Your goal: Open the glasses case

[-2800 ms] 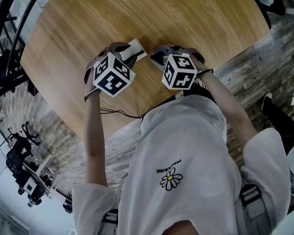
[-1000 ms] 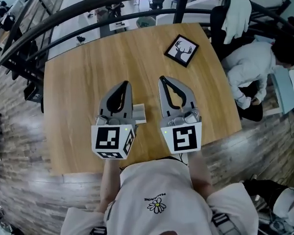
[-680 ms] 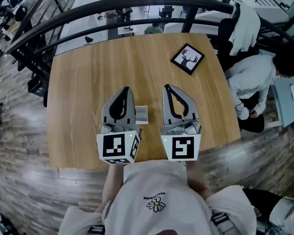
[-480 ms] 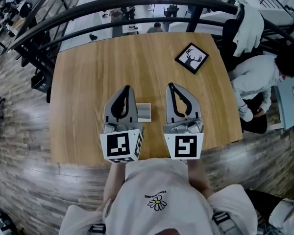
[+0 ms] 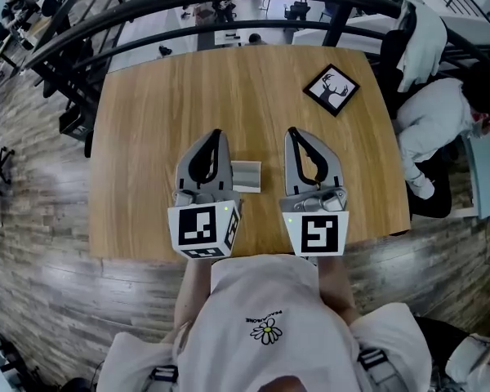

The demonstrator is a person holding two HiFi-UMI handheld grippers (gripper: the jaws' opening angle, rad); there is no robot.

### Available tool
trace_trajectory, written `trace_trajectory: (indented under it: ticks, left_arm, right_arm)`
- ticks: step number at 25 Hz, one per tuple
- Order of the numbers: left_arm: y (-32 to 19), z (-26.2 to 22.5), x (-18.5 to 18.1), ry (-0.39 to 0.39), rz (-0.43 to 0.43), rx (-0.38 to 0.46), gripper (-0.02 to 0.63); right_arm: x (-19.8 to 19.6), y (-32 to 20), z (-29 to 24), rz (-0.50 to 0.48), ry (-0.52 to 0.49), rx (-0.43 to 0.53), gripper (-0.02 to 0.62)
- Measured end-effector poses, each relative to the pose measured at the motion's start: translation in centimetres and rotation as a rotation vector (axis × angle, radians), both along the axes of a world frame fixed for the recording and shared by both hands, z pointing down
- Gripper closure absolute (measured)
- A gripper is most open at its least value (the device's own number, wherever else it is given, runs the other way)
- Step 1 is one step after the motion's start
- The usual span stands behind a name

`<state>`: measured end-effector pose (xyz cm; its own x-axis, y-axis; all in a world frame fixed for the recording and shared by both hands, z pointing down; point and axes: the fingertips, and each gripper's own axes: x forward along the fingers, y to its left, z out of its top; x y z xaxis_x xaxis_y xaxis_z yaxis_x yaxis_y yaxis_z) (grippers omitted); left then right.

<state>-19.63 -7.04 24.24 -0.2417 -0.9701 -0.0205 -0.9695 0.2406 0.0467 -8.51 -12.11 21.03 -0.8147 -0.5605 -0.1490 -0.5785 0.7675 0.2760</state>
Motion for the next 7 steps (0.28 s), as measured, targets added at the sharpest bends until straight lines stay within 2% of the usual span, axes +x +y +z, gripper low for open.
trace_trajectory:
  ticks: [7]
  left_arm:
    - [-0.1, 0.4, -1.6, -0.011, -0.020, -0.022, 0.589]
  right_arm:
    - [-1.3, -0.2, 0.5, -0.010, -0.013, 0.018, 0.591]
